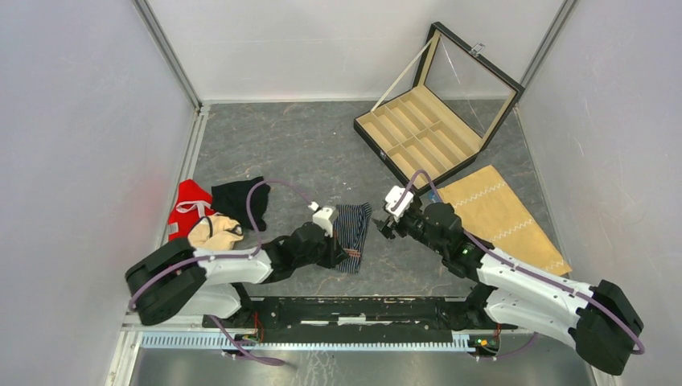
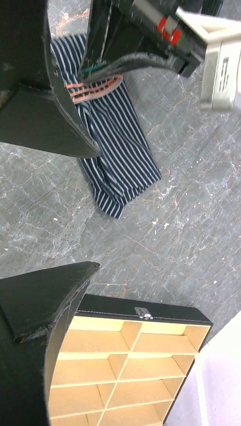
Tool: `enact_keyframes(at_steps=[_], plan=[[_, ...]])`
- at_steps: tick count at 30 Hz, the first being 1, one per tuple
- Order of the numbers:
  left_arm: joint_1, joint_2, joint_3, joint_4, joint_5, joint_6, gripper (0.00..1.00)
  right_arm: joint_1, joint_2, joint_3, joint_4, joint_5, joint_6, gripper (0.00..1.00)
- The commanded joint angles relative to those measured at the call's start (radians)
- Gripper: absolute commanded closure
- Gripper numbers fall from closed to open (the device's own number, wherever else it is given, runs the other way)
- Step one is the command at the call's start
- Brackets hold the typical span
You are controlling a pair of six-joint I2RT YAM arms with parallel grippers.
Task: Roll the underwear
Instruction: Roll the underwear to the center of the board.
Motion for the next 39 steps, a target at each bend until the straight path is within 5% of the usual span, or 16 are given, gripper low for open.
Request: enact_keyframes(at_steps=[1, 7, 12, 26, 39], plan=[[-0.010, -0.084, -0.075, -0.257, 0.016, -0.041, 0.98, -0.004, -0.025, 0.020, 0.023, 0.021, -0.021, 0.18], [-0.010, -0.175, -0.040, -0.373, -0.034, -0.050, 0.98, -0.002, -0.197, -0.195, 0.330, -0.001, -0.099, 0.16], [-0.010, -0.201, 0.000, -0.395, -0.042, -0.039, 0.90, -0.003, -0.201, -0.197, 0.276, 0.098, -0.222, 0.02], [-0.010, -0.242, 0.059, -0.404, -0.040, -0.033, 0.82, 0.021, -0.245, -0.194, 0.242, -0.027, -0.298, 0.07], [-0.010, -0.310, 0.033, -0.427, -0.085, -0.061, 0.78, 0.456, -0.006, -0.116, 0.126, 0.136, -0.591, 0.08]])
